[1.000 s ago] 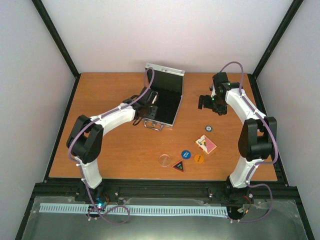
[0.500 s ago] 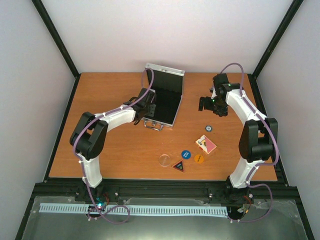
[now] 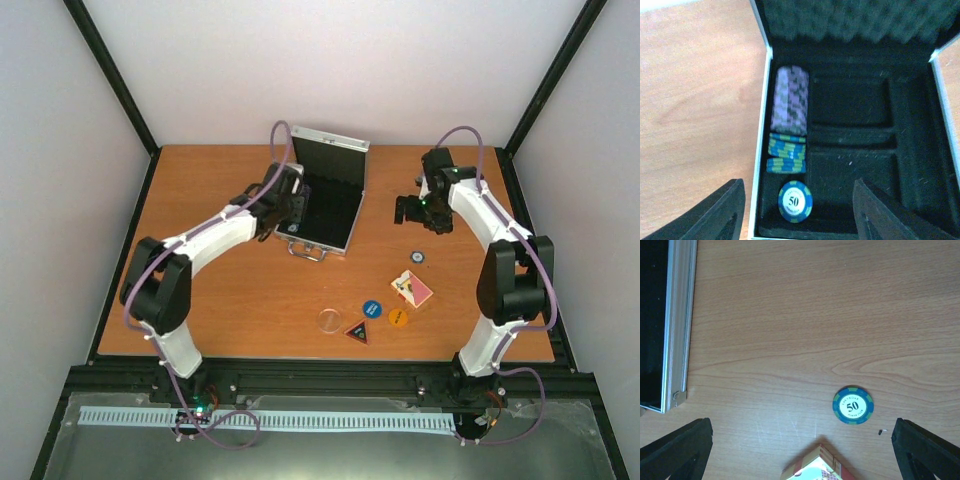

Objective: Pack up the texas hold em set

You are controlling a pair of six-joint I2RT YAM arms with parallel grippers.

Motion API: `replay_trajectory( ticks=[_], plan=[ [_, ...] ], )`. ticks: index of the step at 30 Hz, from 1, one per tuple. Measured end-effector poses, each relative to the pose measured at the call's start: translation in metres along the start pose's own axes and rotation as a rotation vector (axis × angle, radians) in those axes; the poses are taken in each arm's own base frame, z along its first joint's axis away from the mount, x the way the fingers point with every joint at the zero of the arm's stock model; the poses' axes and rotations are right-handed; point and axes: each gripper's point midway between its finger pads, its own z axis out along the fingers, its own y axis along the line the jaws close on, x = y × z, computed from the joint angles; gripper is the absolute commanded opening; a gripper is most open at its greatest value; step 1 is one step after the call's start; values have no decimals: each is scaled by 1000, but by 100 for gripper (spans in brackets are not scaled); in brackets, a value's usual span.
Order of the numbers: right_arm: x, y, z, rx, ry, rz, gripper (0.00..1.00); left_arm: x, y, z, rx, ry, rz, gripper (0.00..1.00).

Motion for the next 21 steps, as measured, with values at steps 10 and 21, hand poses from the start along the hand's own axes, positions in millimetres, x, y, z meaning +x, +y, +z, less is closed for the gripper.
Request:
replay_trajectory(
  ticks=[10,21],
  plan=[
    [35,-18,24,87,93,-29,100,-53,44,-94,52,-122,-111,100],
    [56,-26,50,84,172,12,100,0,48,-96,83,52,-105,100]
  ],
)
